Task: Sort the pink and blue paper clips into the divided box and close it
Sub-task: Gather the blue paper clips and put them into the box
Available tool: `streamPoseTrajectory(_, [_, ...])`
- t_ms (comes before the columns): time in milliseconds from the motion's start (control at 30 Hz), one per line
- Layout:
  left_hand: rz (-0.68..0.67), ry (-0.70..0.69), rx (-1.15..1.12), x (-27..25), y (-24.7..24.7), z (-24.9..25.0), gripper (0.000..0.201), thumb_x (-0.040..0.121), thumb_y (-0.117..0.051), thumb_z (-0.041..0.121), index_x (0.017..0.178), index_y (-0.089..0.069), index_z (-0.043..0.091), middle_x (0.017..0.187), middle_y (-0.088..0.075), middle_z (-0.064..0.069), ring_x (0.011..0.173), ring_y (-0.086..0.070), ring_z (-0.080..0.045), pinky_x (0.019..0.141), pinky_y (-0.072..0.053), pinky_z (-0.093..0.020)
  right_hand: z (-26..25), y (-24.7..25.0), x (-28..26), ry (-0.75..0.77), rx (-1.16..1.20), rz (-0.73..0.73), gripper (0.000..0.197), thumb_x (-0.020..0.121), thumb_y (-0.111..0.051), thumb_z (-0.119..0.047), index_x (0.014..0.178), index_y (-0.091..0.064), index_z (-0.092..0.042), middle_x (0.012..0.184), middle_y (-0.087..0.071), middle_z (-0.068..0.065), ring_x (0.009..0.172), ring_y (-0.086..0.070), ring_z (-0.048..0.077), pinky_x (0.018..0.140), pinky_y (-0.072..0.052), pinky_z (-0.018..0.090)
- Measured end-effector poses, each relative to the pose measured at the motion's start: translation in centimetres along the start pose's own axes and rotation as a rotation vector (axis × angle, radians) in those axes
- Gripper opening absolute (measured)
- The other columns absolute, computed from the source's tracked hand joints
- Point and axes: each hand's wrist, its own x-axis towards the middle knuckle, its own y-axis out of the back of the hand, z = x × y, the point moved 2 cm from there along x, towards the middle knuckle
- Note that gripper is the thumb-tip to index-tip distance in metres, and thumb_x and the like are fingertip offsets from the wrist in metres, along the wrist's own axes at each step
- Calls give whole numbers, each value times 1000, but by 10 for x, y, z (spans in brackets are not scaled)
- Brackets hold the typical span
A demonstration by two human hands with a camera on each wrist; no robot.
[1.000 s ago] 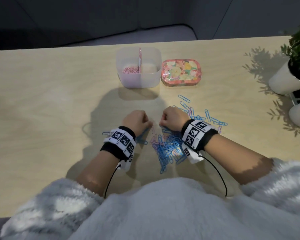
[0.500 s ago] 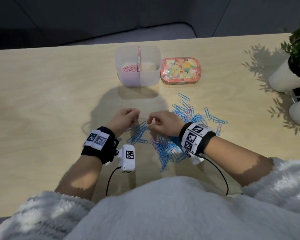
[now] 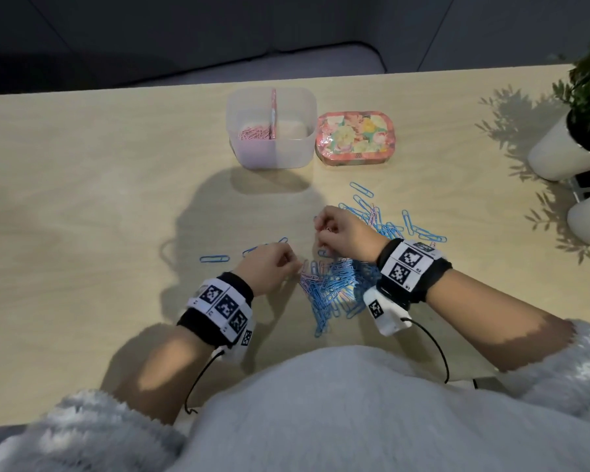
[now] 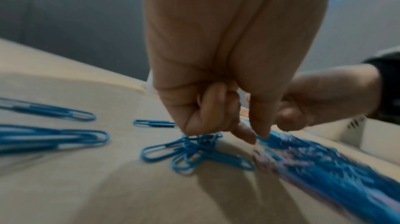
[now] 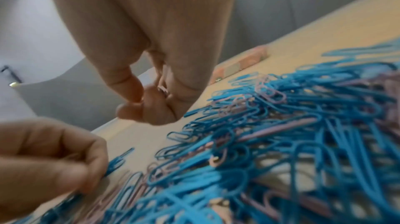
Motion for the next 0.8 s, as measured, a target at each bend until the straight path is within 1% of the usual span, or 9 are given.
streamPoseTrajectory(100, [20,-19,112,-6,-4,-1,11,82,-63,27,79,-54,21,76,-56,4,73,-53,-17,68,-42,-30,1,-4,-5,-28,-4,-72,20,84,-43,7,81,-49,-11,59,-53,1,36,-48,0,42,-42,16])
streamPoseTrajectory(200, [70,-33,150,-9,-1,-1,8,81,-62,25,82,-56,20,78,-57,4,74,-52,-16,67,-40,-28,0,-14,-9,98,-222,-126,11,81,-61,-5,76,-56,-14,60,-49,-8,46,-47,-4,52,-36,13])
streamPoseTrajectory(267, [79,-31,176,-10,0,-1,10,82,-62,27,86,-58,18,81,-57,5,76,-52,-16,67,-38,-27,0,-18,-12,130,-387,-174,13,75,-72,-18,82,-61,-15,59,-46,-11,52,-45,0,55,-32,16])
streamPoseTrajectory(333, [87,-22,201,-10,0,-3,10,83,-60,26,87,-57,18,83,-56,6,78,-51,-16,67,-38,-28,-1,-22,-16,158,-620,-188,25,73,-73,-28,94,-64,-17,68,-51,-8,66,-47,8,62,-34,24])
streamPoseTrajectory(433, [90,-15,238,-10,1,-5,6,86,-56,23,89,-57,18,82,-54,5,77,-48,-16,67,-36,-29,-7,-23,-19,214,-852,-191,22,80,-62,-29,100,-69,-23,95,-66,-1,93,-59,20,75,-40,29])
streamPoseTrajectory(533, [42,-7,248,-10,3,-3,4,87,-54,20,84,-54,17,82,-54,3,77,-48,-18,67,-35,-28,-8,-25,-18,232,-962,-204,22,88,-52,-26,103,-66,-18,107,-66,3,104,-58,24,80,-42,32])
streamPoseTrajectory(600, [24,4,205,-7,8,2,4,87,-53,18,83,-54,16,82,-55,0,76,-50,-20,66,-35,-28,-6,-26,-16,235,-997,-206,19,88,-50,-22,98,-66,-16,105,-66,6,102,-59,27,79,-43,33])
streamPoseTrajectory(700, [101,36,135,2,33,13,11,87,-54,20,90,-58,11,82,-54,-3,75,-48,-21,66,-33,-28,-2,-23,-14,188,-891,-191,16,84,-51,-16,92,-64,-14,99,-66,7,96,-59,28,79,-45,36])
streamPoseTrajectory(800, [222,35,139,19,74,28,12,88,-53,20,92,-58,9,93,-60,-11,83,-52,-26,69,-33,-27,-5,-9,-8,154,-525,-80,5,81,-59,-11,80,-64,-12,69,-59,1,66,-53,19,64,-43,29])
